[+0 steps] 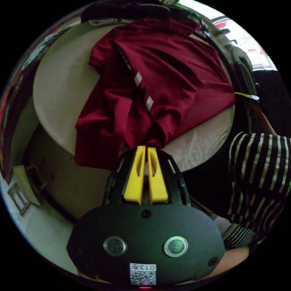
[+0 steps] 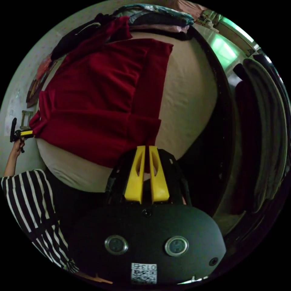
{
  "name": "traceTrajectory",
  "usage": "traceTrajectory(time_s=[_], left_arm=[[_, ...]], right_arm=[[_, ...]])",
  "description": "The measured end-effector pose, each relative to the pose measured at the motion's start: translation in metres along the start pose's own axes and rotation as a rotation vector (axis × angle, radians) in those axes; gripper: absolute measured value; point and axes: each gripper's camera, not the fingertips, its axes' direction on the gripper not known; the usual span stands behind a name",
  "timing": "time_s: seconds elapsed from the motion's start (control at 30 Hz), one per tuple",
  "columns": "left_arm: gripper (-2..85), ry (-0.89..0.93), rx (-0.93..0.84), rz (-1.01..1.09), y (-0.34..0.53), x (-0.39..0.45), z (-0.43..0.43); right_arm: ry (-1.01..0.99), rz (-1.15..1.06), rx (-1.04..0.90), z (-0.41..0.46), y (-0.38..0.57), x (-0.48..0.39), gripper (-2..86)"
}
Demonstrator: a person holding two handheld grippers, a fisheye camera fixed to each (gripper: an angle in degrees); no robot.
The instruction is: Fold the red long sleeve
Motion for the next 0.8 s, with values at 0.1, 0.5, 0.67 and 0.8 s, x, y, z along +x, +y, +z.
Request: traceTrajectory(time_s=[0.1,0.5,0.67,0.8], left_arm=[[2.3,-0.005,0.008,-0.030,0.009,-0.001,0.004],[6.0,-0.026,0.263,-0.310,0.049,0.004,-0.006],[10.7,-0.027,0.382,-0.352,0.062,0.017,-0.007],[12.7,-0.269,0.307,-0.242,0.049,0.047,0.001]], right_arm=[[0.018,0.021,0.027,-0.015,0.000,-0.013,5.3],[0.131,-0.256,0.102,-0.017,-0.025,-0.143,1.8],[0.150,-0.311,0.142,-0.039,-0.045,-0.168,1.9],[0.083,-0.478,0.300,-0.071,-0.085,-0.227,6.0]])
